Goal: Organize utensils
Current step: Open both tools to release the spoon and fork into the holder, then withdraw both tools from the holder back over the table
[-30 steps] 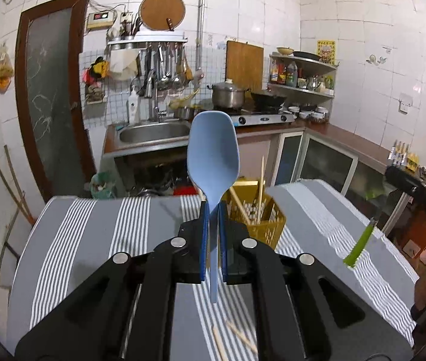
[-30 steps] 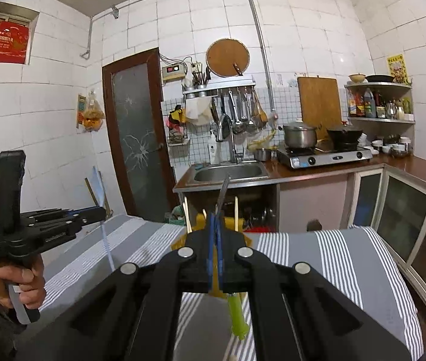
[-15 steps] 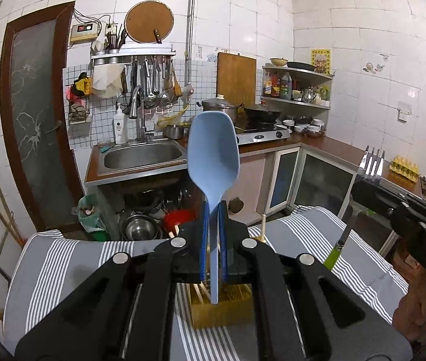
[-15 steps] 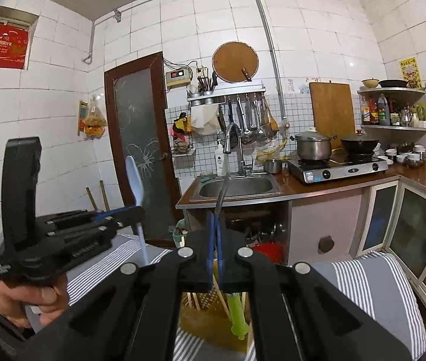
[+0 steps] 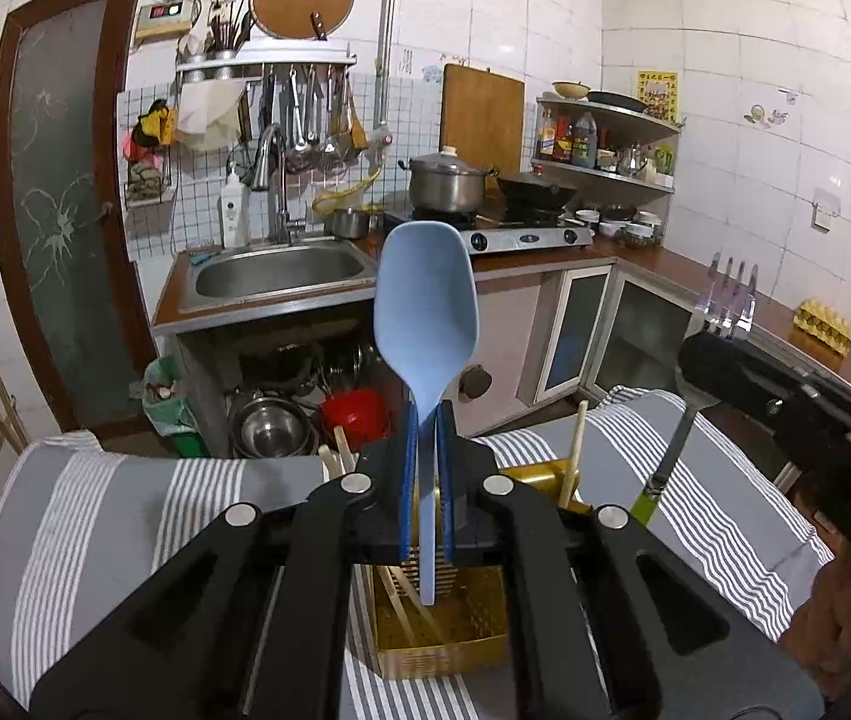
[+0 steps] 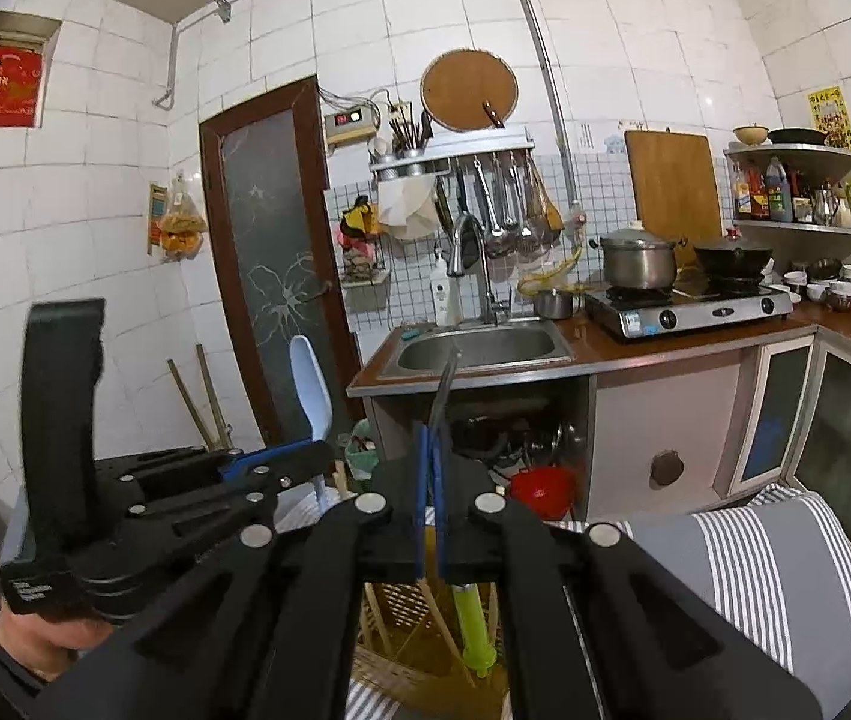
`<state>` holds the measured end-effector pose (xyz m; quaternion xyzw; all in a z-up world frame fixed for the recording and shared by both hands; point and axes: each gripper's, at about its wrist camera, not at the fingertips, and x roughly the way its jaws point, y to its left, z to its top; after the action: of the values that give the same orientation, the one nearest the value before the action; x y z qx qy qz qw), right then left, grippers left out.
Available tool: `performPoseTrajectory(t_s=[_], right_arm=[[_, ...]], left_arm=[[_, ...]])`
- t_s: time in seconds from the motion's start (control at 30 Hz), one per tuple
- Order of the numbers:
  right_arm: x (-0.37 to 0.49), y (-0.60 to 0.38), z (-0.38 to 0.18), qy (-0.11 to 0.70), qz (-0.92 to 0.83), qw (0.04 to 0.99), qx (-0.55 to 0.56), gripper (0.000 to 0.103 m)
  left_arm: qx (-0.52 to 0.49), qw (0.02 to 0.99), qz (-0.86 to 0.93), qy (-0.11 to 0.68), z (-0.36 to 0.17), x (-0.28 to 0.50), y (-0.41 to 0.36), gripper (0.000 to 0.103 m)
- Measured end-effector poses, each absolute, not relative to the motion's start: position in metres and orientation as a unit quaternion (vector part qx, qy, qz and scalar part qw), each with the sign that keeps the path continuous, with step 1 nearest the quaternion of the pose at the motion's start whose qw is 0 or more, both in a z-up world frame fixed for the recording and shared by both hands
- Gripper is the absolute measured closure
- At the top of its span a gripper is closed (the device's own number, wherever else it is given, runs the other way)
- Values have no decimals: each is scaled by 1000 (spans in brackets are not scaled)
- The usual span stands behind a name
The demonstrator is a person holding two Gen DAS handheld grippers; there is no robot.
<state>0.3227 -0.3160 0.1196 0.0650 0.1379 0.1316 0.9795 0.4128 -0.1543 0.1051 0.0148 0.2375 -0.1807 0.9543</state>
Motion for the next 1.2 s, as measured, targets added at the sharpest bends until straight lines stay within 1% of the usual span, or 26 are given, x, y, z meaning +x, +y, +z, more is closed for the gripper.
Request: performPoseTrajectory(t_s=[0.03, 0.1, 0.13, 0.17, 0.2, 0.23, 0.27, 0.43, 0.6, 0.77, 0.87, 1.0, 1.2], right_arm=[[328, -315, 113, 151, 133, 977, 67, 98], [336, -314, 105, 175, 128, 974, 68, 97], [336, -316, 102, 177, 122, 974, 69, 97], [333, -319, 103, 173, 118, 975, 71, 97], [330, -321, 104, 170, 115, 976, 73, 88], [326, -326, 108, 165, 111, 977, 76, 76], [322, -330, 110, 161, 108, 978, 80, 73], [293, -343, 120, 154, 89, 982, 67, 73], [248, -360, 110, 168, 65, 982, 62, 73], [184, -377, 84, 191, 38, 979, 61, 73], [150, -382, 65, 202, 31, 977, 64, 73], [106, -381, 38, 221, 18, 973, 56, 73], [60, -378, -13, 263, 8, 962, 80, 72]], left_arm=[[15, 953, -181, 242, 101, 415, -155, 98], [17, 949, -180, 258, 90, 421, -155, 97], [17, 946, -181, 267, 85, 423, -154, 94], [16, 945, -180, 274, 81, 424, -152, 82], [14, 945, -176, 276, 77, 423, -148, 76], [14, 945, -174, 275, 77, 421, -146, 74], [14, 945, -173, 276, 76, 419, -143, 74], [9, 947, -157, 280, 77, 399, -119, 74], [4, 950, -135, 280, 70, 354, -82, 74], [10, 953, -111, 282, 51, 293, -51, 74], [9, 951, -103, 290, 33, 249, -37, 71], [10, 947, -105, 304, 12, 207, -27, 70], [-12, 931, -125, 341, -24, 155, -31, 69]])
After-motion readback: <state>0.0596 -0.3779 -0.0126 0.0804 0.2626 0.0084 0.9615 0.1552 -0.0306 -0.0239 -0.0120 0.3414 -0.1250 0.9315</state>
